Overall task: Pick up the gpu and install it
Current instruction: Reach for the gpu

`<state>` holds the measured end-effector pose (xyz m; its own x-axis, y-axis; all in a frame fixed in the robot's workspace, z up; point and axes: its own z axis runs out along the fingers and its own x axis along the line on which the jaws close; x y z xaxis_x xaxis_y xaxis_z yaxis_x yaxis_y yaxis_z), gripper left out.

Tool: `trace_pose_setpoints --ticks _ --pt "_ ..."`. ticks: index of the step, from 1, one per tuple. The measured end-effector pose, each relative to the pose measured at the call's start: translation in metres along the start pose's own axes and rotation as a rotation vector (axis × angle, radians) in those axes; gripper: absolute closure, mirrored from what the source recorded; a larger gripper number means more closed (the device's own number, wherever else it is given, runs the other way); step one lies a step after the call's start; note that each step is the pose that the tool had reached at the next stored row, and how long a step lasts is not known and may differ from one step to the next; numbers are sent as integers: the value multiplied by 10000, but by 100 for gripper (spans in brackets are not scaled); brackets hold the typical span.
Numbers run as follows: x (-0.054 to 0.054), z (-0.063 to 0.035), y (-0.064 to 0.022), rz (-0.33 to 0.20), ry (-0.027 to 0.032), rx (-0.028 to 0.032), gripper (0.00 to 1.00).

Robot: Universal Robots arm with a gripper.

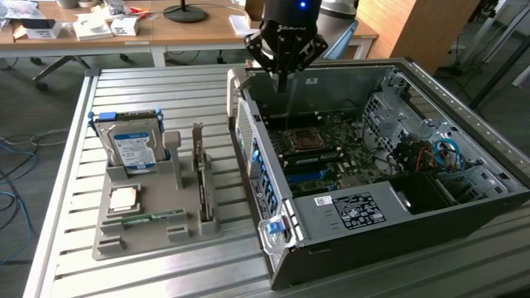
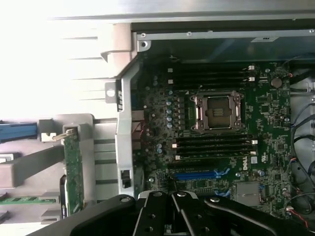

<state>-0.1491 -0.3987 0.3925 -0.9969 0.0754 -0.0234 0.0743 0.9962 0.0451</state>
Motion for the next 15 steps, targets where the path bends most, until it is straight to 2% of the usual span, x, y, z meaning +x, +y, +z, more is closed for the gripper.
trace_pose_setpoints --ticks 15 --pt "407 12 -27 -2 1 0 89"
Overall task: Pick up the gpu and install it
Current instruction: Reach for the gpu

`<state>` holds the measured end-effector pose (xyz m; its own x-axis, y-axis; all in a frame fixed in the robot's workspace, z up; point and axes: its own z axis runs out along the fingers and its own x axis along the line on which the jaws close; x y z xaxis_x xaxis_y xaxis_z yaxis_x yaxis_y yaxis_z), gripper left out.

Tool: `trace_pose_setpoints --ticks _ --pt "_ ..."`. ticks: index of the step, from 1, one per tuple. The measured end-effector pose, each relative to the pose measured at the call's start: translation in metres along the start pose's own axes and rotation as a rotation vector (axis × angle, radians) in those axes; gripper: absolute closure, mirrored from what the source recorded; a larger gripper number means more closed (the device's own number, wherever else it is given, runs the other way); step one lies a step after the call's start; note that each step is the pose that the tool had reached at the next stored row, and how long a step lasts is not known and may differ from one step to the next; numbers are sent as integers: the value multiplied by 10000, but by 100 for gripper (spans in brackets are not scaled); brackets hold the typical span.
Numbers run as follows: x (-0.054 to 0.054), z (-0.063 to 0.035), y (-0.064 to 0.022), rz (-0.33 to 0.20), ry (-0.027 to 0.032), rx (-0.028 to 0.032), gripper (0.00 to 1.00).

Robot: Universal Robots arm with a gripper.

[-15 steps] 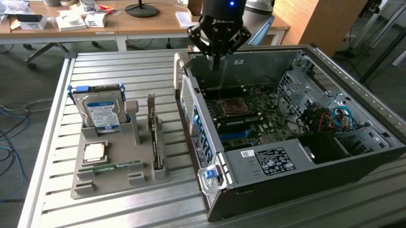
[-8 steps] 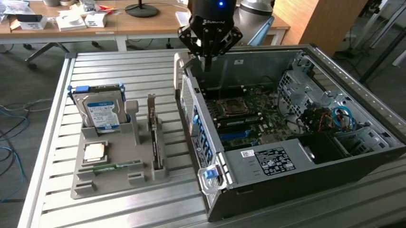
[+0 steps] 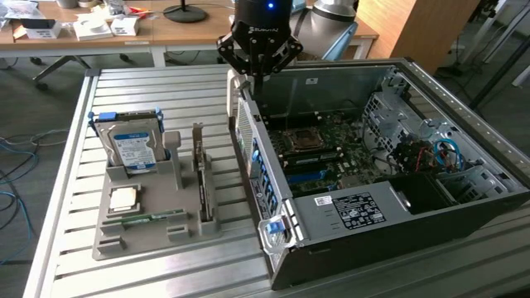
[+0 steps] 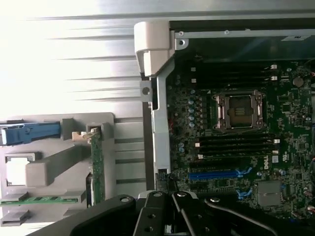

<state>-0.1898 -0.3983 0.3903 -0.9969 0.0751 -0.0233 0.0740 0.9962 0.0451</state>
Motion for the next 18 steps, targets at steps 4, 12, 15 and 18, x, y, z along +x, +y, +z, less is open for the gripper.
trace_pose_setpoints --ticks 4,12,15,18 --pt "127 5 -4 2 0 1 89" --pt "370 16 13 1 -1 0 89" --pt "447 22 28 2 0 0 89" --pt "533 28 43 0 -1 0 89"
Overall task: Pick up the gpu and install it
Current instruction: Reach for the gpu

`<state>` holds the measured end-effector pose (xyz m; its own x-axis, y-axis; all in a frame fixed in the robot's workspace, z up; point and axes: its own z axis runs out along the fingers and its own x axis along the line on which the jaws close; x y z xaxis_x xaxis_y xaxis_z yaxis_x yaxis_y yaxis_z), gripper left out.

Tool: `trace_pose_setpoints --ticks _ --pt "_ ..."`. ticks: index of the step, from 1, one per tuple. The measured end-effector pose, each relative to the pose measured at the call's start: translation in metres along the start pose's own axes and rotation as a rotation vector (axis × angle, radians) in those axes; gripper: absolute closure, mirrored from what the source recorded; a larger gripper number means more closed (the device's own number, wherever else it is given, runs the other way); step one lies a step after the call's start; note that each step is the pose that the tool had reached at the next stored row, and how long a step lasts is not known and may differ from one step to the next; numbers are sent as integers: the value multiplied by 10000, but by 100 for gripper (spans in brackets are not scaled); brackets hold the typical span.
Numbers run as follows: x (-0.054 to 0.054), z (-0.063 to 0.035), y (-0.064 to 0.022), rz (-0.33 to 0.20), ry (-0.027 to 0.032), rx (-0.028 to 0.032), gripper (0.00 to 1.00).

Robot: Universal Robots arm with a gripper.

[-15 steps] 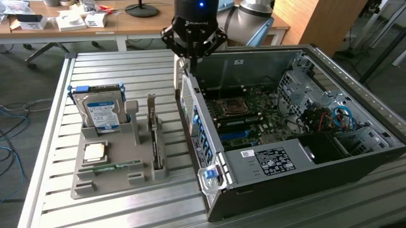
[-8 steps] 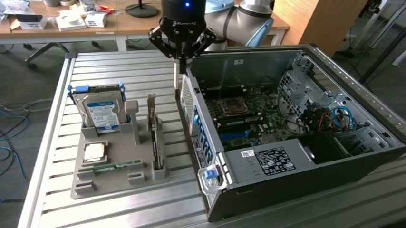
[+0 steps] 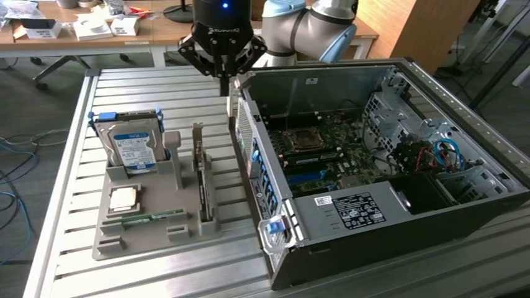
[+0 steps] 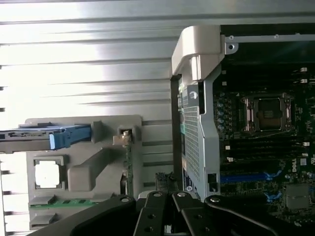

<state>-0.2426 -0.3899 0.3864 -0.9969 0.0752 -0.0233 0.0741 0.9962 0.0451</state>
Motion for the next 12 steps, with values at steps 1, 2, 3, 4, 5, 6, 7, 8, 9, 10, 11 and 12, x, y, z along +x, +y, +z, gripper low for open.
trace_pose_setpoints --ticks 1,2,3,4,5,6,7,8,9,10,11,12 --pt "32 2 5 2 0 0 89" --pt "65 4 10 2 0 0 89" --pt "98 6 13 1 0 0 89" --pt "129 8 16 1 0 1 89" --pt "158 10 19 1 1 1 89" --pt "187 12 21 1 0 0 89" --pt "215 14 24 2 0 0 89" --pt "237 15 25 2 0 0 89" --pt "253 17 25 2 -1 0 89" --pt "268 17 25 1 1 1 89" --pt "284 19 24 1 0 1 89" --pt "300 21 23 0 0 0 89"
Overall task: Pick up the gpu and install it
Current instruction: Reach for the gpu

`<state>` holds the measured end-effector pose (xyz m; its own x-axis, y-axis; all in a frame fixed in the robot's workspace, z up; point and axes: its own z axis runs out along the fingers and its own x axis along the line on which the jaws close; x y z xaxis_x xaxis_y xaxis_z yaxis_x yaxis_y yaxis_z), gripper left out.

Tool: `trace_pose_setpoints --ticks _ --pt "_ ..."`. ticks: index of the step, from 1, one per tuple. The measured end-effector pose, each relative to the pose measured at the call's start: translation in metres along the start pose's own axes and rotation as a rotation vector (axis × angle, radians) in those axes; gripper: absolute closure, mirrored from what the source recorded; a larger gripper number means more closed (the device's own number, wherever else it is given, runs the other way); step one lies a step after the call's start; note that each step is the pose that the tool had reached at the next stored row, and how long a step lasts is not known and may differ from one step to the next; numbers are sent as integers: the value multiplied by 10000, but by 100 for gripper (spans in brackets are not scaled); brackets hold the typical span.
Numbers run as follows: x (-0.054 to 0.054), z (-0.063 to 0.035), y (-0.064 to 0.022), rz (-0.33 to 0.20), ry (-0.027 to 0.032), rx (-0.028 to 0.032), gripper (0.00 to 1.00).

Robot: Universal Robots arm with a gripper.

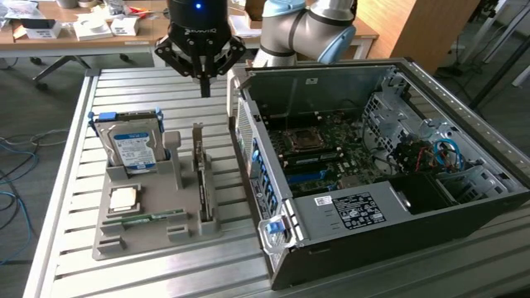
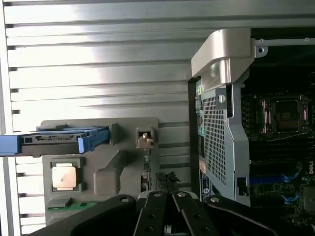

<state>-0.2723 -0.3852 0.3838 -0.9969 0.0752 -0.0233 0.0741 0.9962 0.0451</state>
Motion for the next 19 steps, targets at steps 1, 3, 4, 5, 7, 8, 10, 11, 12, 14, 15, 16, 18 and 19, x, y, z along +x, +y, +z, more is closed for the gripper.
trace_pose_setpoints --ticks 1,3,4,5,7,8,10,11,12,14,15,16,18,19 --pt "19 1 -1 0 0 0 89" --pt "60 4 -2 0 0 1 89" --pt "76 5 -3 1 0 0 89" --pt "81 5 -3 1 -1 -1 89" --pt "81 5 -3 1 0 0 89" --pt "81 5 -3 0 0 0 89" --pt "82 4 -4 0 1 1 89" --pt "83 4 -9 -1 2 1 89" --pt "83 3 -23 0 1 0 89" --pt "84 2 -60 1 1 1 89" --pt "86 1 -84 1 1 0 89" --pt "88 -1 -111 1 0 1 89" --pt "94 -3 -170 0 0 0 89" --pt "96 -5 -199 1 2 0 89"
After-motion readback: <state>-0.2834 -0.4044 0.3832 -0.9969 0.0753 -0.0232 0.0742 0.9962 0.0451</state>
